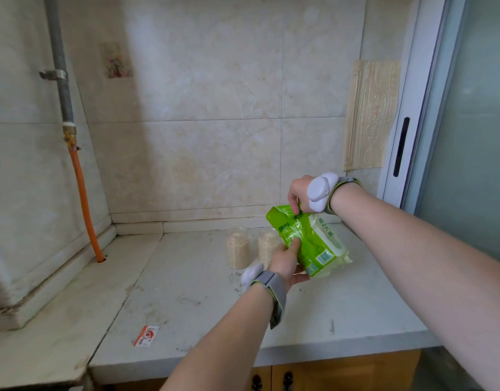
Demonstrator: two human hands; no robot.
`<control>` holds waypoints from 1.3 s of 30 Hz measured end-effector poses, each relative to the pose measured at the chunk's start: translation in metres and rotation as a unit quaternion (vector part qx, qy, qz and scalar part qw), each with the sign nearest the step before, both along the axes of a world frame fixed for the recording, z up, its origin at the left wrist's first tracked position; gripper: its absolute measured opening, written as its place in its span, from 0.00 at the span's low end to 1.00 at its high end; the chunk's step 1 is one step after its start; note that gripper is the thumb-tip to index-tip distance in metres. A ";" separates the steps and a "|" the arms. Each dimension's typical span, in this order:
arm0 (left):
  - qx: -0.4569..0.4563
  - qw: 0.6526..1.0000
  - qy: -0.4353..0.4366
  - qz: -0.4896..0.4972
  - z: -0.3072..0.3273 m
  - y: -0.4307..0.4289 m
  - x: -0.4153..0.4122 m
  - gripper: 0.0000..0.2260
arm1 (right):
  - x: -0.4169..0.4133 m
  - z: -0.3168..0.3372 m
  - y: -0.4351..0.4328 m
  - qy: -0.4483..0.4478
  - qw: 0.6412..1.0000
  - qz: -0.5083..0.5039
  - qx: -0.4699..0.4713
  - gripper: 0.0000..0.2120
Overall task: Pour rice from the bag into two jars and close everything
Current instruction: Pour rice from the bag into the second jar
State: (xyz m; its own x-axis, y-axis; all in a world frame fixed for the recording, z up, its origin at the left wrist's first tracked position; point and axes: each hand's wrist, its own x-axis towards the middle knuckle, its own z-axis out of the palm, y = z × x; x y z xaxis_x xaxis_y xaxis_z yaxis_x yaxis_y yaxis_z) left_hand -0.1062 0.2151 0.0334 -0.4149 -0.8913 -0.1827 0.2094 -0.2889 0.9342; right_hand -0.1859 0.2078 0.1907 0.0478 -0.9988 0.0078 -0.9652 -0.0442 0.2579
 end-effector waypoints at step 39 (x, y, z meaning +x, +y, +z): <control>-0.243 0.927 -0.148 0.245 0.052 -0.179 0.139 0.15 | 0.055 -0.057 -0.186 -0.670 0.712 -0.015 -0.208 0.24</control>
State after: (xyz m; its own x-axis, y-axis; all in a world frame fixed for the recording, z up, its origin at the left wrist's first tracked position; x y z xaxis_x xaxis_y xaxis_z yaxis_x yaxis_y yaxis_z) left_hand 0.0333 0.0361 0.0856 0.0651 -0.9666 0.2481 -0.0810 0.2426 0.9667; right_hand -0.1312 0.0219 0.1337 -0.3027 -0.8967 0.3228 -0.3549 -0.2083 -0.9114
